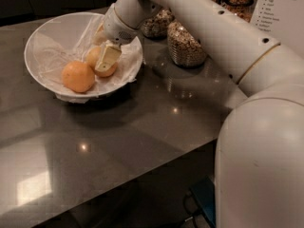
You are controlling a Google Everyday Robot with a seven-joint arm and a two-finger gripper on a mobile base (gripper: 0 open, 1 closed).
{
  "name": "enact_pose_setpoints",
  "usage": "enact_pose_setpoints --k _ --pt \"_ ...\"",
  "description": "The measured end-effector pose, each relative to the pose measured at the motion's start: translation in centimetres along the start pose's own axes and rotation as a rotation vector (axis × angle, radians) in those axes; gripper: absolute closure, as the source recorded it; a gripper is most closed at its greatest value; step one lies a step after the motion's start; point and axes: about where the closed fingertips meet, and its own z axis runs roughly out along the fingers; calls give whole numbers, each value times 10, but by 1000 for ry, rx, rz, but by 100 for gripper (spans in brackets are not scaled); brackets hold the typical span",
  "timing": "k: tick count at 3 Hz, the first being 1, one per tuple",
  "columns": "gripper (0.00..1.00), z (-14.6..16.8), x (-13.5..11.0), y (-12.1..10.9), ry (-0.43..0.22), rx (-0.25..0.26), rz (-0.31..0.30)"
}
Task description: Pick orange from white bowl
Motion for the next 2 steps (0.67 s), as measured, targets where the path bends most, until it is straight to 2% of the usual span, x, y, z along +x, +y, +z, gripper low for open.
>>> enact_pose_setpoints --k 2 --pt "39 7 4 6 12 -28 -2"
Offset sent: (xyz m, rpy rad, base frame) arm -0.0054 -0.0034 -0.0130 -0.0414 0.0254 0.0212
